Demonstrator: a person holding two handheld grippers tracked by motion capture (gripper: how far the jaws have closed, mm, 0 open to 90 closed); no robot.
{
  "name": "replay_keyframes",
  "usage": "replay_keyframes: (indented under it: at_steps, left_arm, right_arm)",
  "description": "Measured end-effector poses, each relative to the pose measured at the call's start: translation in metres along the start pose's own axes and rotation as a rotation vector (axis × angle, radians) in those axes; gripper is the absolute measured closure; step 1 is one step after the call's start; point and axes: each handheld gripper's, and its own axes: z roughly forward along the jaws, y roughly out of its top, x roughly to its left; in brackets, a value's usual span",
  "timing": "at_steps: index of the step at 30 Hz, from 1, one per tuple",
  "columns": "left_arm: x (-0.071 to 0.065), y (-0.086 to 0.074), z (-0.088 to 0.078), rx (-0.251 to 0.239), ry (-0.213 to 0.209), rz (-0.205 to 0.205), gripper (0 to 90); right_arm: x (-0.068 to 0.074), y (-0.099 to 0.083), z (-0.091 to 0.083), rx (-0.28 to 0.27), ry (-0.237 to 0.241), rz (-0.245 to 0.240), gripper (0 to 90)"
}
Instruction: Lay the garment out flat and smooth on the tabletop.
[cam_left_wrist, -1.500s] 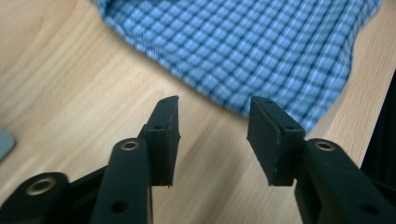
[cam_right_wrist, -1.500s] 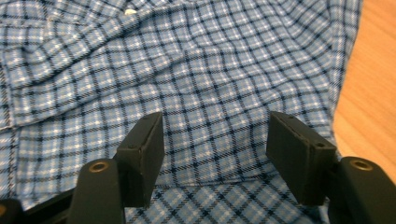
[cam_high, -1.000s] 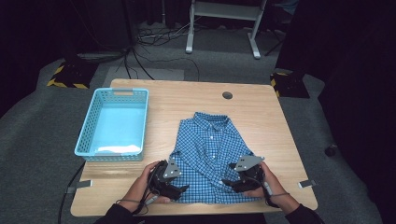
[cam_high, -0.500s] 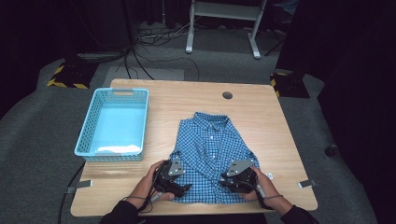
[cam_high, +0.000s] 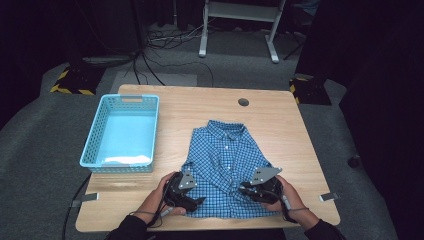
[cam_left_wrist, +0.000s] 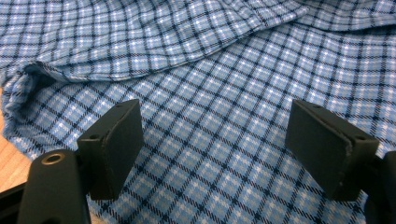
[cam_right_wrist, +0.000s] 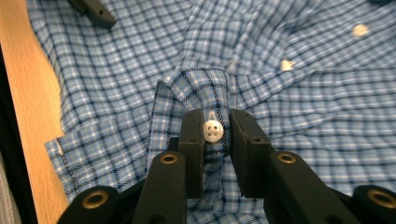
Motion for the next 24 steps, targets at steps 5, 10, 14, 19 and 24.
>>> replay_keyframes:
  at_steps: [5,10,14,19,24]
  left_arm:
    - [0.0,0.0,0.0,-0.001,0.0,-0.001,19.1]
    - [0.0,0.0,0.0,0.0,0.0,-0.002,19.0]
    - [0.0,0.0,0.0,0.0,0.0,-0.002,19.0]
    - [0.0,0.0,0.0,-0.001,0.001,-0.002,19.1]
    - [0.0,0.0,0.0,-0.001,0.001,-0.003,19.1]
  right_arm:
    - [-0.006,0.001,-0.009,-0.029,-0.021,0.018,75.8]
    - [-0.01,0.0,-0.016,-0.051,-0.045,0.034,76.1]
    - [-0.013,-0.001,-0.019,-0.068,-0.062,0.049,76.3]
    - [-0.02,-0.004,-0.024,-0.083,-0.088,0.066,76.7]
    - [-0.029,-0.01,-0.029,-0.092,-0.123,0.097,76.7]
